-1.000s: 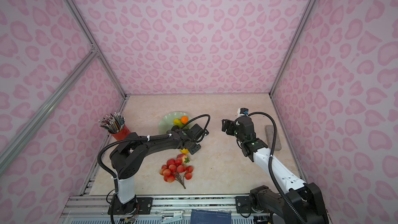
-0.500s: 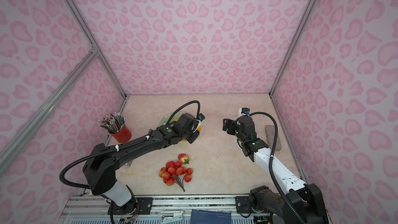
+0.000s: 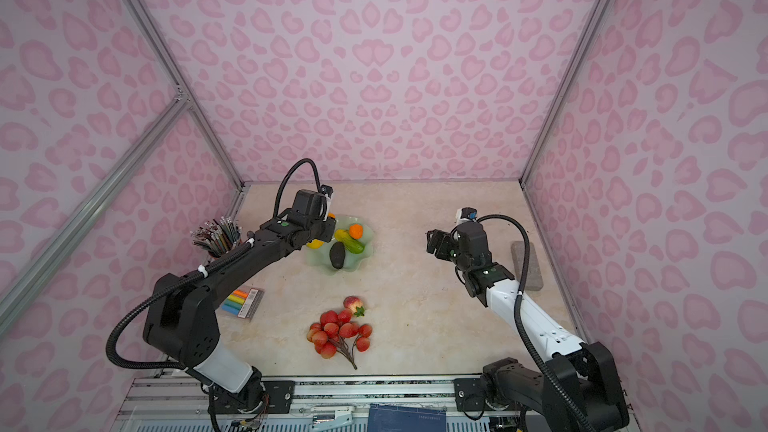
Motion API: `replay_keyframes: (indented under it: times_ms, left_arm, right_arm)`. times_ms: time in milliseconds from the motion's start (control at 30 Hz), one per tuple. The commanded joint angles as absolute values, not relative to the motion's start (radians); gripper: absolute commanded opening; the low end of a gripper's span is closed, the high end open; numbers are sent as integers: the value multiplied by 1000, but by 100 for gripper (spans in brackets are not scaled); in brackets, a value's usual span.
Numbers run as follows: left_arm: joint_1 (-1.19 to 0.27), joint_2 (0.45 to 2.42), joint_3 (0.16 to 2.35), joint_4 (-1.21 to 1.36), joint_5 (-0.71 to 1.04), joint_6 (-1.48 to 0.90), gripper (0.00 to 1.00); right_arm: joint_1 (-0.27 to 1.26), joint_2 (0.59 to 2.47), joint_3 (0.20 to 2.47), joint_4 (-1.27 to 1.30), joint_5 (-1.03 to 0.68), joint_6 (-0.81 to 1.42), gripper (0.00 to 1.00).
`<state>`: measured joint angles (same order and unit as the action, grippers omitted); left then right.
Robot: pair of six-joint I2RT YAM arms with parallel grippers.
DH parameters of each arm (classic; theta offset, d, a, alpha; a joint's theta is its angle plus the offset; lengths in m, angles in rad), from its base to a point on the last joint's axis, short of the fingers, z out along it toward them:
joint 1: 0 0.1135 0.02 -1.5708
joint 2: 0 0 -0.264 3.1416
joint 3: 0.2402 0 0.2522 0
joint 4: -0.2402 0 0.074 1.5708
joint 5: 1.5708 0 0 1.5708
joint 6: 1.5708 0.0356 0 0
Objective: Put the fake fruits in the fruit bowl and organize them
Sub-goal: 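Carry the squash into the bowl and release it with the left gripper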
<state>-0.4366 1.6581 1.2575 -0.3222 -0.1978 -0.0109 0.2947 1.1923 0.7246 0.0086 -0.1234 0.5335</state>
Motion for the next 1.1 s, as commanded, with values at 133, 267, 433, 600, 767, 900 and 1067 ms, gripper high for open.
replay_keyframes:
  times_ms: [133, 267, 433, 600, 767, 900, 1067]
  left_arm:
    - [-402, 1820, 1332, -335, -207, -81, 39]
    - [-373, 1879, 1354, -324, -189, -121, 40]
    - [-357, 1919, 1374, -325, -164, -154, 47]
    - [-357, 1865, 1357, -308, -139, -175, 62]
    - [-358, 1734, 1330, -257, -106, -191, 70]
    - [-358, 1565, 1260, -163, -85, -208, 72]
    - [-357, 1282, 1064, 19, -66, -245, 76]
  right_arm:
    - [295, 1227, 742, 3, -168, 515, 89]
    - [295, 1241, 752, 2, -173, 517, 89]
    - [295, 1255, 755, 3, -175, 518, 89]
    - [300, 1278, 772, -8, -190, 516, 88]
    - [348, 1310, 793, -34, -186, 509, 86]
    - [443, 1358, 809, -55, -181, 495, 85]
    - [591, 1455, 844, -69, -244, 523, 83]
